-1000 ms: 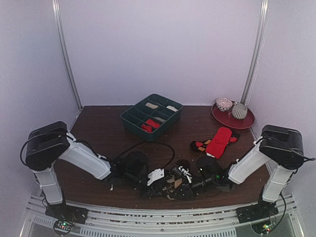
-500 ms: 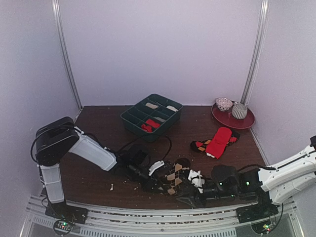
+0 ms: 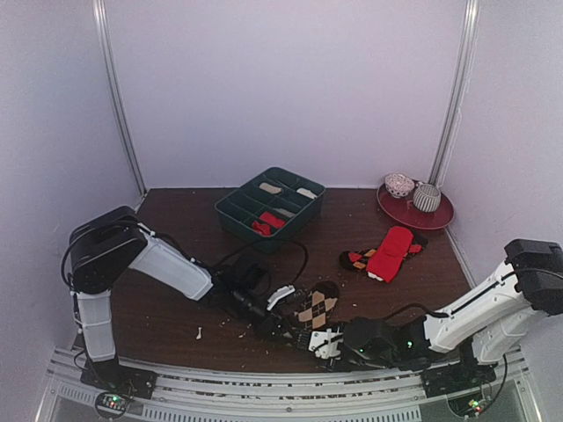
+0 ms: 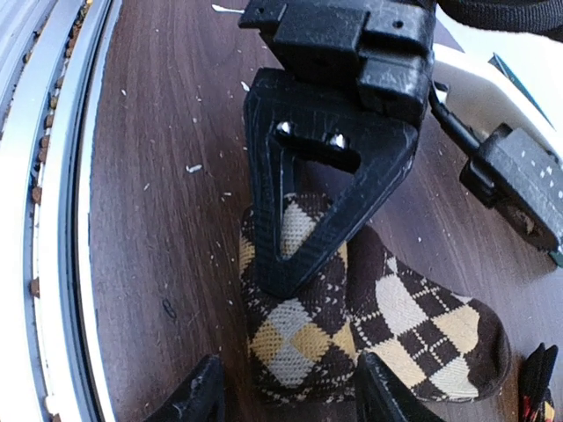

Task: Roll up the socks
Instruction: Roll the sock at the center of the board.

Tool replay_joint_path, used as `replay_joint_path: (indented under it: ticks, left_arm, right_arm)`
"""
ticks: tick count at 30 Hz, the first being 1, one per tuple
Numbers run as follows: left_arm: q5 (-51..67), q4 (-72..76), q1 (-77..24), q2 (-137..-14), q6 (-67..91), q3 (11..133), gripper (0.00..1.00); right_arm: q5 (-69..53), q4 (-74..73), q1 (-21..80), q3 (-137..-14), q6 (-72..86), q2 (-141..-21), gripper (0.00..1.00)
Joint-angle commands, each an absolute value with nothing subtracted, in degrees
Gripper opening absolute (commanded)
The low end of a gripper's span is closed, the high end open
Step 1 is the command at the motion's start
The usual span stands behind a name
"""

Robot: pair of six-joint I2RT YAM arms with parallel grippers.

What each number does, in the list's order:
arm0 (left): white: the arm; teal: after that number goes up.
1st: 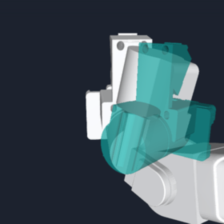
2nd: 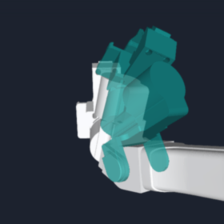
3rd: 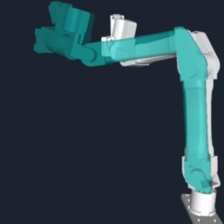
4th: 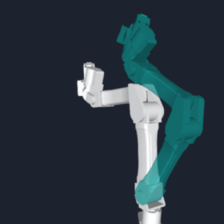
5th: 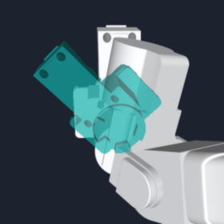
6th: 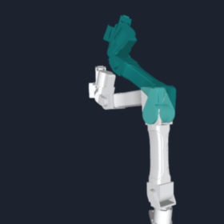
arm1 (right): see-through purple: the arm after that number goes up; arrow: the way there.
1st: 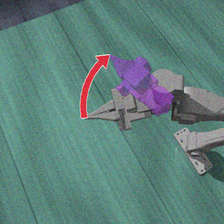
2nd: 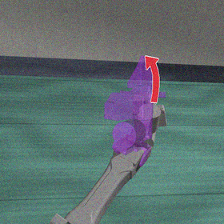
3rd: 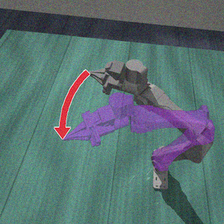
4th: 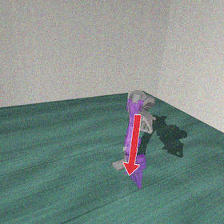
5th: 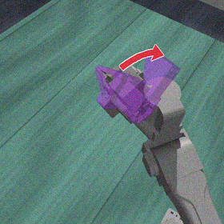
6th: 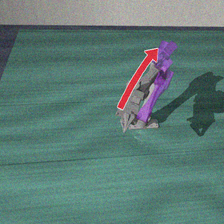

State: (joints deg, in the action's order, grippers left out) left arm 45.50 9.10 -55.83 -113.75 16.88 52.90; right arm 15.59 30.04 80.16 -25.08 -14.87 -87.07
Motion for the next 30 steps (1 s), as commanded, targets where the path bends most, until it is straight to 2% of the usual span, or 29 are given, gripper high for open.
replay_joint_path:
  ticks: [1, 4, 10, 15, 17, 18, 20, 22, 24, 27, 30]
  left_arm:
    - [39.36, -3.51, -56.34, -118.36, 16.58, 49.59, 0.00]
    - [39.73, -3.60, -56.36, -118.40, 16.22, 49.57, 0.00]
    - [39.80, -3.77, -56.34, -116.94, 15.60, 48.91, 0.00]
    - [40.93, -3.86, -56.34, -115.84, 14.19, 49.26, 0.00]
    - [40.69, -3.62, -56.34, -114.18, 12.90, 49.54, 0.00]
    - [39.98, -3.56, -56.34, -112.98, 12.26, 49.71, 0.06]
    - [37.58, -3.24, -56.34, -109.68, 10.79, 49.92, 0.29]
    - [33.79, -2.18, -56.34, -105.42, 9.36, 49.52, 0.47]
    - [31.11, 0.44, -56.34, -100.40, 7.73, 48.19, 0.63]
    - [28.64, 8.08, -56.65, -91.69, 4.90, 43.60, 0.96]
    - [26.73, 16.81, -57.88, -86.23, 0.69, 38.42, 0.98]
  right_arm:
    - [16.93, 34.18, 80.77, -27.47, -18.89, -88.77, 0.51]
    - [16.21, 33.56, 80.77, -28.54, -17.34, -91.44, 0.48]
    - [15.83, 33.36, 78.75, -27.00, -8.04, -95.67, 0.31]
    - [15.67, 30.48, 78.13, -25.68, -1.78, -97.61, 0.27]
    - [14.75, 27.93, 77.56, -26.15, 0.50, -98.17, 0.22]
    - [13.98, 26.62, 77.16, -26.31, 1.46, -98.32, 0.19]
    - [11.15, 24.49, 76.10, -26.29, 4.16, -98.43, 0.12]
    - [6.69, 22.98, 74.65, -25.81, 7.76, -98.16, 0.10]
    - [0.01, 22.88, 72.84, -24.67, 11.91, -97.67, 0.09]
    - [-11.71, 24.69, 68.66, -22.65, 19.04, -97.70, 0.09]
    - [-22.38, 26.64, 64.73, -21.46, 25.45, -99.52, 0.09]
